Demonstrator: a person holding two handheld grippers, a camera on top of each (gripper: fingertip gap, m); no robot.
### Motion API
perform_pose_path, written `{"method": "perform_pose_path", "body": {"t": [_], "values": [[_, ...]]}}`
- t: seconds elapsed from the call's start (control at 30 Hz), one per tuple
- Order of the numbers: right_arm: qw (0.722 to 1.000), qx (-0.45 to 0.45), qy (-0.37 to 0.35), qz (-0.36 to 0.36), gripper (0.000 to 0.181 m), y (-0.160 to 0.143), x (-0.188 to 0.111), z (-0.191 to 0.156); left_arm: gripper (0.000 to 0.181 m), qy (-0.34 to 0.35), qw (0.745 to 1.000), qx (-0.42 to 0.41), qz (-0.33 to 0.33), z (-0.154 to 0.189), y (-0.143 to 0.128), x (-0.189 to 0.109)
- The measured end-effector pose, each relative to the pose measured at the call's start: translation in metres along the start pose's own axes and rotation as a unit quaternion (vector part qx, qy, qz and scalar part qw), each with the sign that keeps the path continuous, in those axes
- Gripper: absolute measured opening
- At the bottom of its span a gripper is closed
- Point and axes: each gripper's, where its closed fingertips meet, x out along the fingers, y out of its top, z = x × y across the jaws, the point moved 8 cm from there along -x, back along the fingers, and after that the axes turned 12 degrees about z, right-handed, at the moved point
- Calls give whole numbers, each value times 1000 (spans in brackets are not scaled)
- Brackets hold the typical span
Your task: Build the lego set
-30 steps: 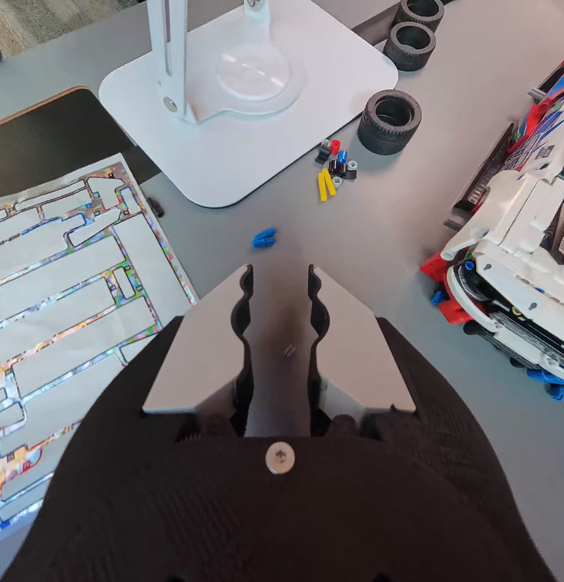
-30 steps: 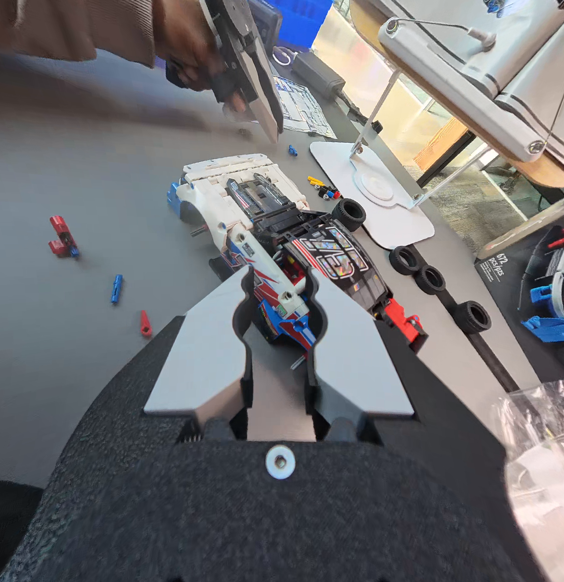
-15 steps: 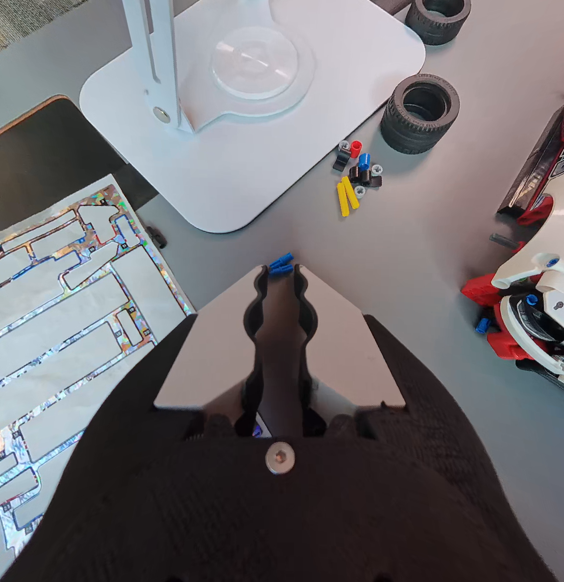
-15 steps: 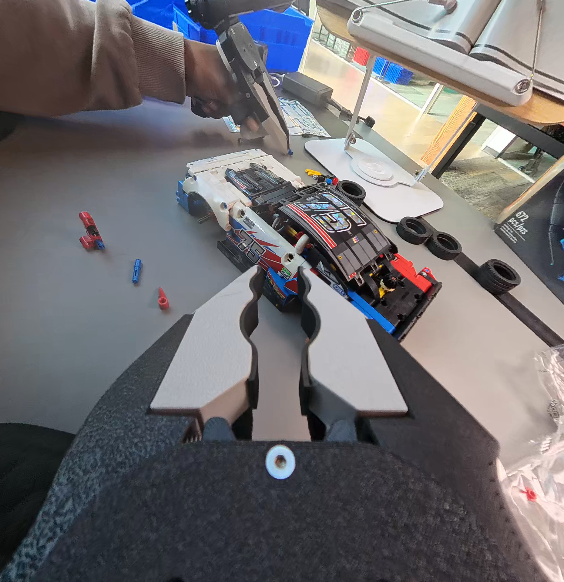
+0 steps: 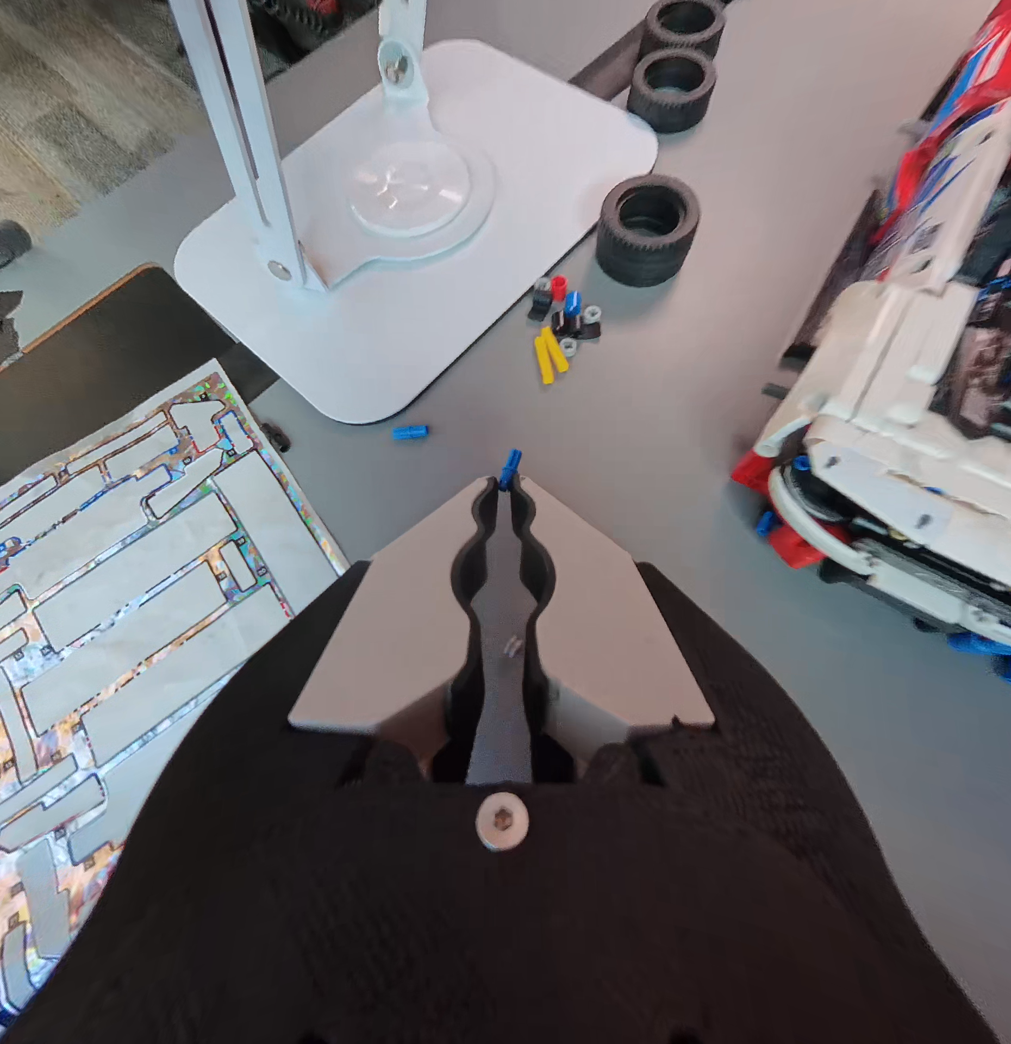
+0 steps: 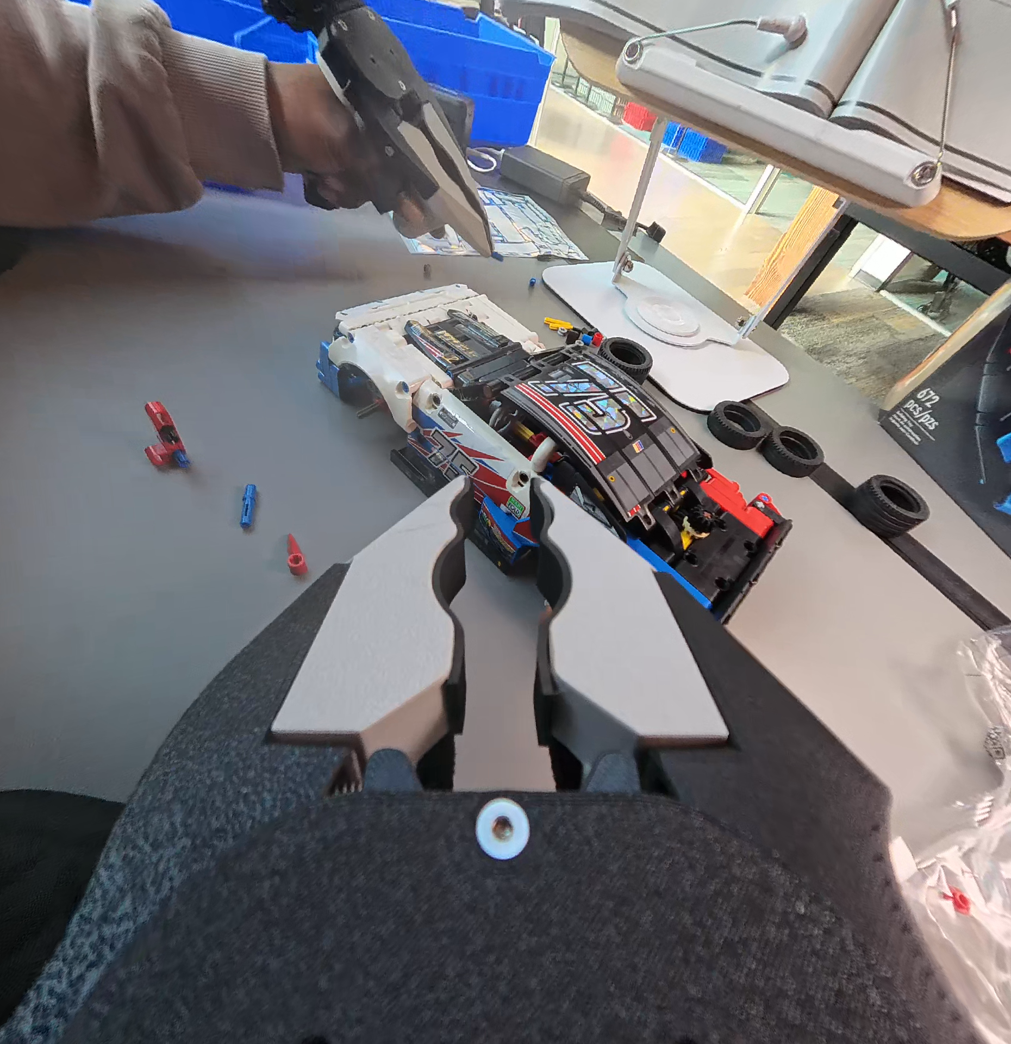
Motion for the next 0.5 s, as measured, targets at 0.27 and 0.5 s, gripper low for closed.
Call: {"method": "perform_pose_path", "body": {"t": [0.27, 0.5], "values": [[998, -29, 38, 47, 14, 35, 20, -33, 2, -147, 951, -159, 219, 81, 32, -78], [991, -20, 87, 100, 0, 66, 51, -92, 2, -312, 803, -389, 328, 157, 7, -116]]}}
